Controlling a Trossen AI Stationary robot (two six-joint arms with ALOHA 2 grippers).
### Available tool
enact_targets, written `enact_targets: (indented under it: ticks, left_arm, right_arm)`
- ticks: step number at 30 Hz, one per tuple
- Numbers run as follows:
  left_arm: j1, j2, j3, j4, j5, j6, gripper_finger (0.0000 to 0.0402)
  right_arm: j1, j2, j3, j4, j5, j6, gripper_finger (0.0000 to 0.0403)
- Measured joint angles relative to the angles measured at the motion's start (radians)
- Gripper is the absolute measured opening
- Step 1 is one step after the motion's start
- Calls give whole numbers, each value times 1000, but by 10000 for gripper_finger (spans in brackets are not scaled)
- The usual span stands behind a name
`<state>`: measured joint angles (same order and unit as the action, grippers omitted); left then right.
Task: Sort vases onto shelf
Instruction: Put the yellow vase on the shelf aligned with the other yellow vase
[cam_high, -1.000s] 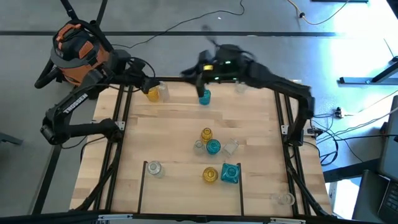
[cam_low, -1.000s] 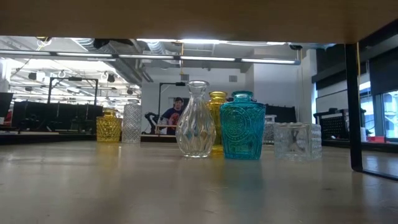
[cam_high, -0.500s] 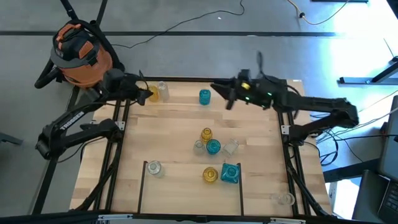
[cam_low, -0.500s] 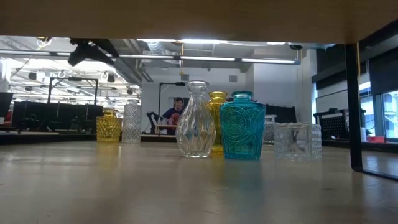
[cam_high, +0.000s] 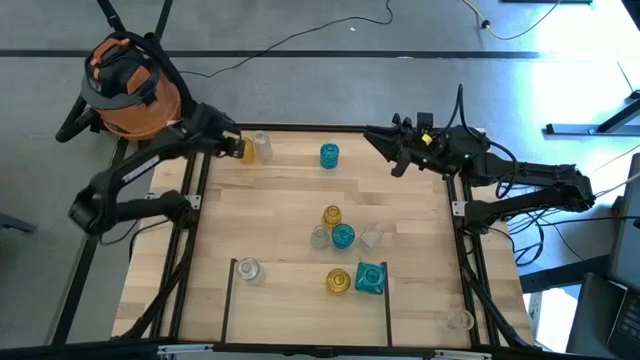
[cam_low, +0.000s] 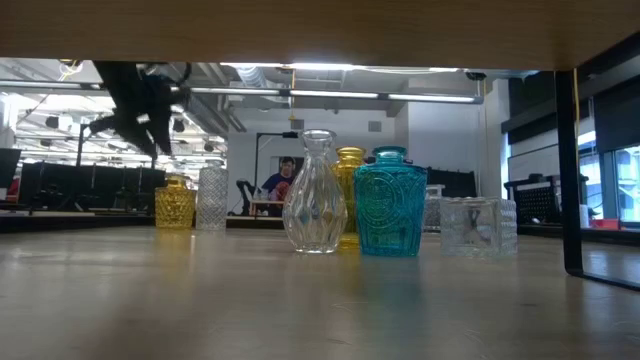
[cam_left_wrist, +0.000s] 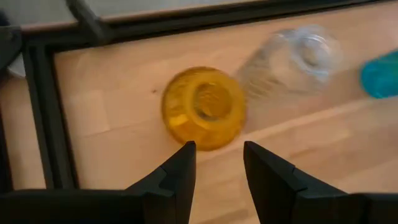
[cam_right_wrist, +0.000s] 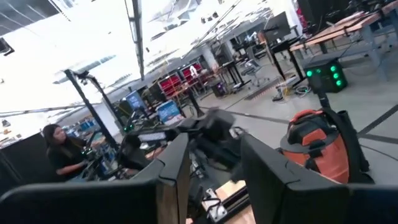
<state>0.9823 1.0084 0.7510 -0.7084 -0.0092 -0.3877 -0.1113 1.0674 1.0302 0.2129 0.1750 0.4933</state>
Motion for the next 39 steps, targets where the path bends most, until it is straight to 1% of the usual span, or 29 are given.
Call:
enact_targets:
  ticks: [5,9,14,18,23,25,27,31,35,39]
  left_arm:
    - [47,129,74,5,-6,5,128]
    - [50,193,117,2,-54,5,127]
    - [50,251,120,-10,-3,8,127]
    - [50,308,122,-22,-25,31,127]
    - [50,365,126,-25,-23,57,127]
    - [50,373,126,-29,-8,75,125]
    - [50,373,126,-37,7,93,112]
    - [49,361,126,-105,40,128,50]
    - [49,324,123,-189,74,185,46]
    - [35,230,115,-339,91,201,46]
  right_arm:
    - [0,1,0,-6,-63,17,111]
    - [1,1,0,-6,-100,30,111]
    - [1,1,0,-13,-141,30,111]
    - [0,1,0,-22,-142,30,111]
    - [1,1,0,-39,-142,30,111]
    - [1,1,0,-38,-142,30,111]
    - [1,1,0,-38,-142,33,111]
    - [1,1,0,-50,-166,35,111]
    - [1,2,0,-75,-168,35,111]
    - [1,2,0,-92,-168,35,111]
